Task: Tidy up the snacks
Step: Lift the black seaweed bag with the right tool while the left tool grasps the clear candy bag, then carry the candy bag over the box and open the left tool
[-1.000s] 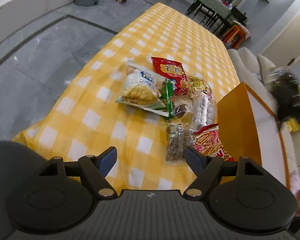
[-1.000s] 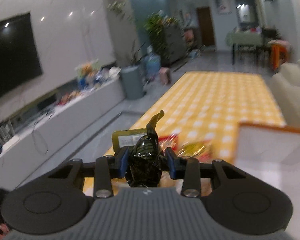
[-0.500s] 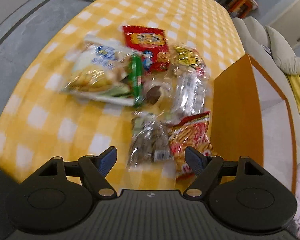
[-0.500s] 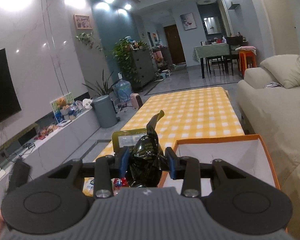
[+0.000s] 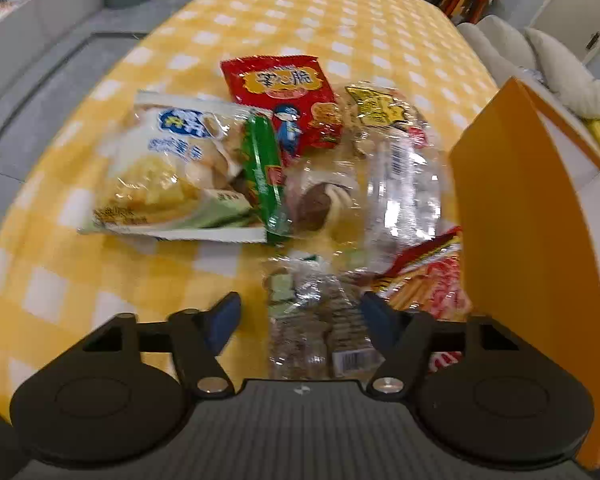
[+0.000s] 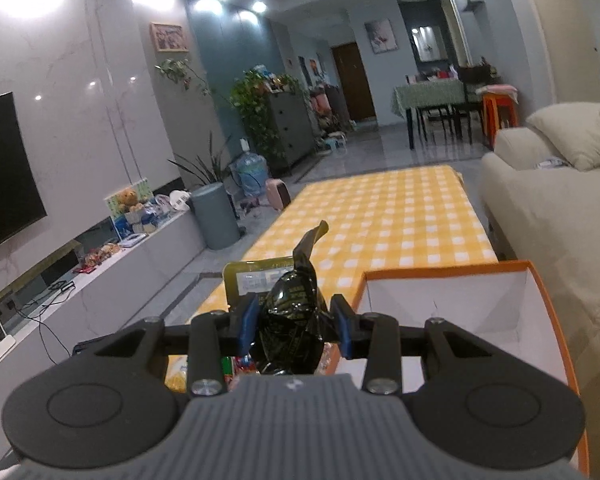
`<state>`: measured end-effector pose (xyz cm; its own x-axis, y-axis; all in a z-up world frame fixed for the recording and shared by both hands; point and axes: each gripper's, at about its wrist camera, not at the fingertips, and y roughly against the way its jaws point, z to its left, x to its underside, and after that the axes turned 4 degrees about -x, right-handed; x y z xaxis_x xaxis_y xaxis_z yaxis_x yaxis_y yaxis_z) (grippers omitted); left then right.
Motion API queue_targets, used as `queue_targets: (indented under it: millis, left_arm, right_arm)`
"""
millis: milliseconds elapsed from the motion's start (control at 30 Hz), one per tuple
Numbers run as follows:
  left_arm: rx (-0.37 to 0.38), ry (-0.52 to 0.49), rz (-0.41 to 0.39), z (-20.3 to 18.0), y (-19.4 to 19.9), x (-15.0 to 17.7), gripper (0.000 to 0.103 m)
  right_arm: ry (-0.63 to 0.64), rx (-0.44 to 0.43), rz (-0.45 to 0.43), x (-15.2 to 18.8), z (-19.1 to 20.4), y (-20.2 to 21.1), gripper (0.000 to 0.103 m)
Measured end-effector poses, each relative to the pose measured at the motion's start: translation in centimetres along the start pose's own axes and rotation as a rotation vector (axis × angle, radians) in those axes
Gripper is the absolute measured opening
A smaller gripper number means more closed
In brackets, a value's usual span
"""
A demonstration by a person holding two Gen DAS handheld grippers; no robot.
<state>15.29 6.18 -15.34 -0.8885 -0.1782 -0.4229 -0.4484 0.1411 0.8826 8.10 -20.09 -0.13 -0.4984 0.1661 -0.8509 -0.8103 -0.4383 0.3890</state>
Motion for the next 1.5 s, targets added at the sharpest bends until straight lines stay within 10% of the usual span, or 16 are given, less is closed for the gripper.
queue_targets:
  millis: [267,933,1500]
  left_arm:
    - [0.076,0.03,-0.021,0.6,0.9,0.6,0.046]
    - [0.262,0.041,-0.249,-4.1,15.2,1.1,0.045]
    - [0.172,-0.236,-0.112,-18.0,13.4,2.4,0.045]
  right_arm:
    - [0.012,0.052,-0.001,-0.3,-0.7,0.8,0.038]
    - [-0.217,0.167,0.13,-0.8,-8.2,3.6,0.038]
    - [-0.304,0.152,0.175,0.6,-11.0,5.4,0.038]
